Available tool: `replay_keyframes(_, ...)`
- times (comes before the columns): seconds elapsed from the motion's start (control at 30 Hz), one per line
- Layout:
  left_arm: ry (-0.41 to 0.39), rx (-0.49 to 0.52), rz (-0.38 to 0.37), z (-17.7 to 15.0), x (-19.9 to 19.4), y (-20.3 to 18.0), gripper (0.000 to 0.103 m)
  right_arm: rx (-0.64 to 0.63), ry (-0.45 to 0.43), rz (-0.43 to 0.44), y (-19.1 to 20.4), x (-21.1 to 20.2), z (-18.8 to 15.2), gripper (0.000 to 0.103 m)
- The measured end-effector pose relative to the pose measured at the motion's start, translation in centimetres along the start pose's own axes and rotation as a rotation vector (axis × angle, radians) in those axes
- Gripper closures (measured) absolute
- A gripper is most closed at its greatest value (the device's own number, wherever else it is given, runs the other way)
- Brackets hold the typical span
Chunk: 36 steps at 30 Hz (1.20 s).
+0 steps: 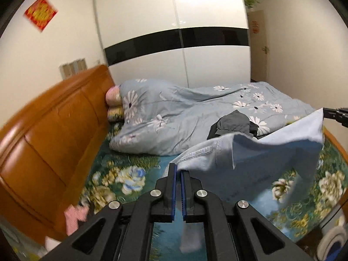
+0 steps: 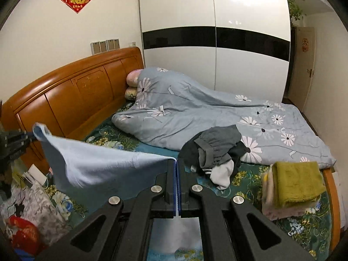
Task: Fold clothes
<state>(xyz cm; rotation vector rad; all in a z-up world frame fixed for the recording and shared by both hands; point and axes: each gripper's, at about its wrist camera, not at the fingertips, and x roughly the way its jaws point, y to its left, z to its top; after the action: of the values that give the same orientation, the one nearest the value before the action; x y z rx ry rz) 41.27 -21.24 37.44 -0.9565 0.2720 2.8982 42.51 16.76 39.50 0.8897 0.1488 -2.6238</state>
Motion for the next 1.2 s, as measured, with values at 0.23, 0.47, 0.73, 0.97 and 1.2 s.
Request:
replay_keyframes(0.23,0.166,0.087,-0.030,0.7,13.5,-0.8,0.099,0.080,0.222,-0.054,-1.8,9.5,-1.0,0.103)
replay_keyframes(0.47,0.535,-0.104,-0.124,-6.5,34.2,1.7,0.099,0.170,0.624,-0.166,-3.8,27.8,-8.7,0.103)
replay_keyframes(0.73,0.827,-0.265,-0.300,-18.9,43.5,2.0,0.098,0.296,0.878,-0.293,-8.3,38.2,-16.1,0.103)
replay_keyframes(0.97,0.970,-0.204,-0.439,-25.0,46.1,-2.6,0.069,0.322,0.940,-0.324,-10.2,38.3,-19.0,0.103)
replay_keyframes(1.2,0.977,-0.235,-0.488,-26.2,46.9,-5.6,0.070,0.300,0.948,-0.330,-9.7,38.1,-19.9,0.102)
